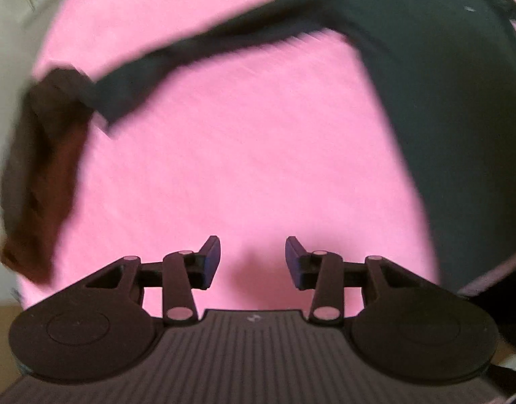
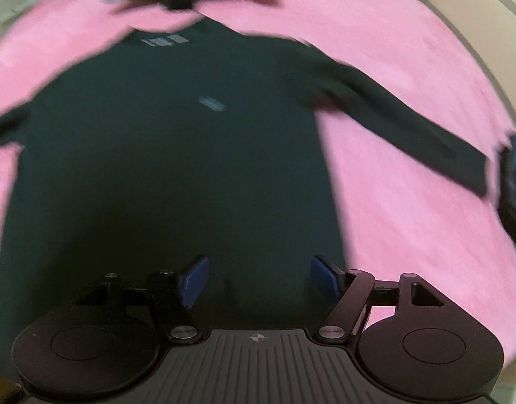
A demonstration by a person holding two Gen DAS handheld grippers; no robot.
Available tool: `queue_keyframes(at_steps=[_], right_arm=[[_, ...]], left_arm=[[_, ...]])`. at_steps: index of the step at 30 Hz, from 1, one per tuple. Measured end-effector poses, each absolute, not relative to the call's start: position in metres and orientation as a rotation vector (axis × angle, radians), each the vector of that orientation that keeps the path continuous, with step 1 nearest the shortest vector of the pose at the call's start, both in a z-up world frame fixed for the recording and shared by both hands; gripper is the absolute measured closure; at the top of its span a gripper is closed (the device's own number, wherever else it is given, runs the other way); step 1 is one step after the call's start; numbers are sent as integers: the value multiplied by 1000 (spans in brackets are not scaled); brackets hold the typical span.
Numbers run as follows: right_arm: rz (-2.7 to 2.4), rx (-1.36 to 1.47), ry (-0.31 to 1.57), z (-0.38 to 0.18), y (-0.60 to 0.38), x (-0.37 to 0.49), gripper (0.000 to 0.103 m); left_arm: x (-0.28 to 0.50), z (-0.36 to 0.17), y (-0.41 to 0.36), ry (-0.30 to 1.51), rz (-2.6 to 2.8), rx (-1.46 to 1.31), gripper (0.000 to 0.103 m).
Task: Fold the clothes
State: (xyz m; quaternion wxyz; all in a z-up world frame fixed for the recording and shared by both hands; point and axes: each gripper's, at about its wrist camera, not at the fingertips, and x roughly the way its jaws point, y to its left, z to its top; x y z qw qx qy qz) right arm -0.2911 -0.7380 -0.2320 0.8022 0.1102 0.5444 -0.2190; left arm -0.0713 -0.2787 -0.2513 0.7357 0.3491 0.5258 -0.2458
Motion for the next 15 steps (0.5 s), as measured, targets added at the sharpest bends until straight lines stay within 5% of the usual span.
queue_keyframes(at_steps=[12, 13, 14, 15], right_arm=[[-244, 145, 1120, -261, -568, -122, 33], [-235, 144, 1122, -263, -559, -114, 33], [-226, 144, 1124, -264, -551, -107, 33], [-217, 145, 1124, -263, -546, -102, 33]], left_arm=[[94, -360, -270, 695, -772, 1314, 66], [101, -367, -269, 689, -792, 1338, 76], [106, -365, -266, 686, -788, 1348, 101], [110, -363, -263, 683, -784, 1357, 101]])
